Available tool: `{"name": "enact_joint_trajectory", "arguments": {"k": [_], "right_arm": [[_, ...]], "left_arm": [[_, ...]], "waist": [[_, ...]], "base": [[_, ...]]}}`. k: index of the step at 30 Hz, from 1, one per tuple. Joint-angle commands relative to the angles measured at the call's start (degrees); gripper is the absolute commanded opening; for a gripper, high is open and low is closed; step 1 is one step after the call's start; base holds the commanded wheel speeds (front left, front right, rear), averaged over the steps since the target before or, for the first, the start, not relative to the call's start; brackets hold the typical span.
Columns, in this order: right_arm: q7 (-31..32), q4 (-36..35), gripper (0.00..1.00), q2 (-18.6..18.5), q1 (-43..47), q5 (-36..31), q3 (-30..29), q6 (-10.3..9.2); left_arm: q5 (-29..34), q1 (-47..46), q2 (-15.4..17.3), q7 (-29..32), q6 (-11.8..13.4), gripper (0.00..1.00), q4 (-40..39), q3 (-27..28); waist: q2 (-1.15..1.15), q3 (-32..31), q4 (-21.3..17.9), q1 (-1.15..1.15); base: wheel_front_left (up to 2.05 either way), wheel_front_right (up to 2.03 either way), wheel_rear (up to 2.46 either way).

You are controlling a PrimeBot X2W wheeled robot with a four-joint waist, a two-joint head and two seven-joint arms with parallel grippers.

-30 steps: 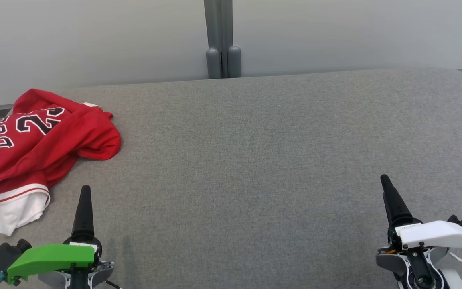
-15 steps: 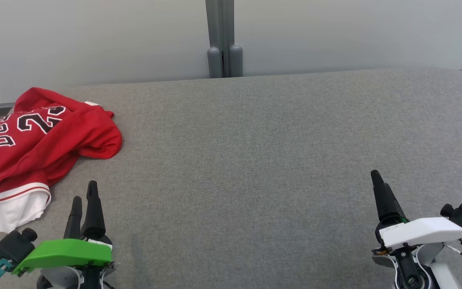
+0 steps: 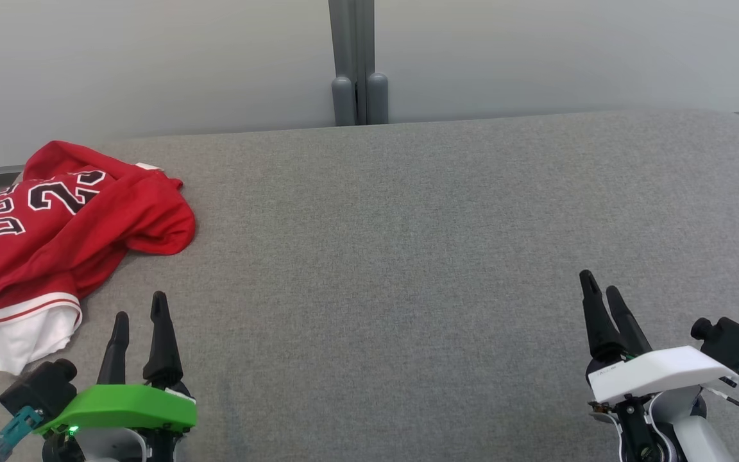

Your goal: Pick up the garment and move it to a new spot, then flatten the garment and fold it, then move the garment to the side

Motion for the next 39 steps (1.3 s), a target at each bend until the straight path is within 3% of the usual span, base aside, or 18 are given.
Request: {"name": "enact_joint_trajectory", "arguments": {"k": [1,39], "right_arm": [[-0.64,-0.65,1.00,-0.37,-0.54,-1.59,0.37,0.03],[-6.14,-0.63,1.00,-0.21,-0.19,-24.13,2.34,0.04]], "left_arm": [[1.79,0.03,0.56,-0.56,0.28,1.00,-0.59,-0.19],[24.90,0.46,1.31,-6.06,3.09,1.00,0.97,-3.39]], "waist": [[0.00,-0.02,0.02,0.00],[0.00,-0.21,0.39,0.00]], "base": [[0.00,0.00,0.00],[0.00,0.00,0.00]]}}
